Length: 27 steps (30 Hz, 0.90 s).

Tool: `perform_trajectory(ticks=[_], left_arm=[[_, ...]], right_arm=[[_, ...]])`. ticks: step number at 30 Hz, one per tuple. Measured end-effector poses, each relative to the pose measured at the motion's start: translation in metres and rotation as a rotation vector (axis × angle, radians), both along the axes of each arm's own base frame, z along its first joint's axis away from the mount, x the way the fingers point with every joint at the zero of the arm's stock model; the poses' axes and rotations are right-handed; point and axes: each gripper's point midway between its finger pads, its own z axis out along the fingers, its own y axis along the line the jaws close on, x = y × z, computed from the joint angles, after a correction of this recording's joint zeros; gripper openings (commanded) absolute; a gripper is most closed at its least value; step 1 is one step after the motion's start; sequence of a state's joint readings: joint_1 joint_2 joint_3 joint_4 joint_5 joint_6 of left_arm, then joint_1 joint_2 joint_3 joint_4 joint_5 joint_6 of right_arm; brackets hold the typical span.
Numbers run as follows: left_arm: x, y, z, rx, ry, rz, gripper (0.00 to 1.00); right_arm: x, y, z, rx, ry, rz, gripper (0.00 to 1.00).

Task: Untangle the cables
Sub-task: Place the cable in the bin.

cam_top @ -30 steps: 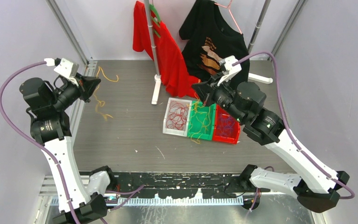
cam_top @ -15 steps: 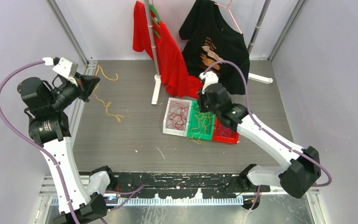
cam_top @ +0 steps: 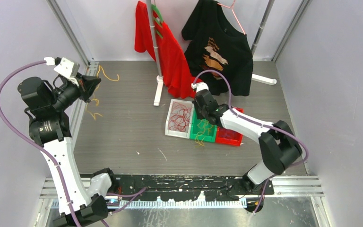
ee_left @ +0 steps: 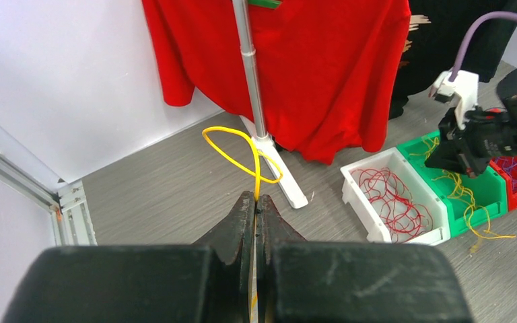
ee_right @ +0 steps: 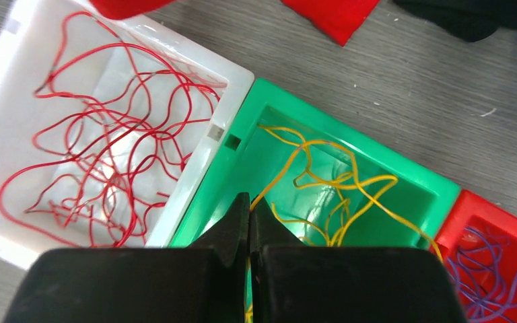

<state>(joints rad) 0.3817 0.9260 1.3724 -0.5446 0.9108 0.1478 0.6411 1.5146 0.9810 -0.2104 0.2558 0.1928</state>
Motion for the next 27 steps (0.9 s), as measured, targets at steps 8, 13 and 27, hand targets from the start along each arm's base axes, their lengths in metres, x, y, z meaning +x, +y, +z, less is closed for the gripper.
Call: perform_trajectory(ticks=[8, 13, 27], left_arm=[[0.000, 0.001, 0.003, 0.018, -0.010, 0.001, 0.00], [-0.001, 0.001, 0.002, 0.040, -0.017, 0.000, 0.00], [-0.002, 0.002, -0.001, 0.049, -0.008, -0.002, 0.00]], right_arm=[[0.007, 0.002, -0.052, -0.063, 0.083, -0.010, 0.02], [0.009, 0.002, -0.050, -0.045, 0.087, -0.031, 0.28], [0.014, 0.006, 0.032, 0.100, 0.029, -0.006, 0.56]])
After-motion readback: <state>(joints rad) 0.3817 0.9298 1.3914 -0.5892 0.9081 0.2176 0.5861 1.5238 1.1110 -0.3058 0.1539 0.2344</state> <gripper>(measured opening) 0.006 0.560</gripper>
